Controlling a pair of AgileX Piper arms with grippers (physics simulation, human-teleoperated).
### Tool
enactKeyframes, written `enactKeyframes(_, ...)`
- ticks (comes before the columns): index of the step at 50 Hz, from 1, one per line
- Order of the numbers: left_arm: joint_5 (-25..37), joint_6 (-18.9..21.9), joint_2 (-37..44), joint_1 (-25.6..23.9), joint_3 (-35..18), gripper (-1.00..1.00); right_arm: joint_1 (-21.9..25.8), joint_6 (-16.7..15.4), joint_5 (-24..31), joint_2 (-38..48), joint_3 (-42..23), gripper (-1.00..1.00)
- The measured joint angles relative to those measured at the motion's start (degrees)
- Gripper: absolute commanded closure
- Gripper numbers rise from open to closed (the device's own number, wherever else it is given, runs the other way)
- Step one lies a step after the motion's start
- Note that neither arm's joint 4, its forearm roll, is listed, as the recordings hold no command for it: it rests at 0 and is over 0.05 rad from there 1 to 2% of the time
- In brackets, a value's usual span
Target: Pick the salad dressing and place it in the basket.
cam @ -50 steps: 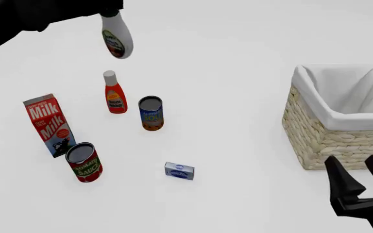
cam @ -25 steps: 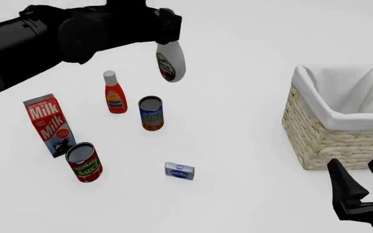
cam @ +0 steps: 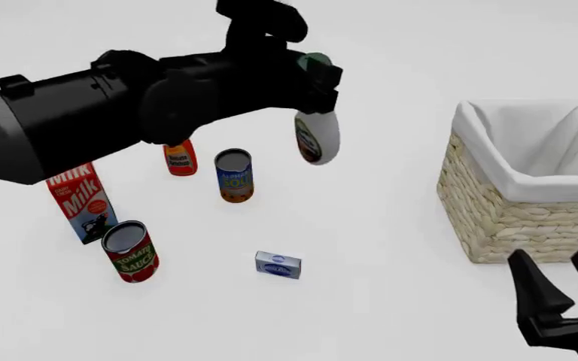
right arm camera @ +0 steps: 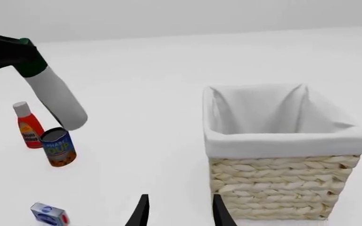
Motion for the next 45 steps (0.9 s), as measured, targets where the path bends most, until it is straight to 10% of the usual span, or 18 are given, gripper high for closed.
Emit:
enactKeyframes(12, -0.81, -0.12, 0.30, -1.39, 0.93, 1.00, 4.03, -1.77, 1.37, 4.94, -3.70, -1.00)
enactKeyframes(45, -0.85, -0.11, -0.15, -3.44, 1.70, 1.00, 18.78, -19.87, 9.80, 24.06, -24.83, -1.00)
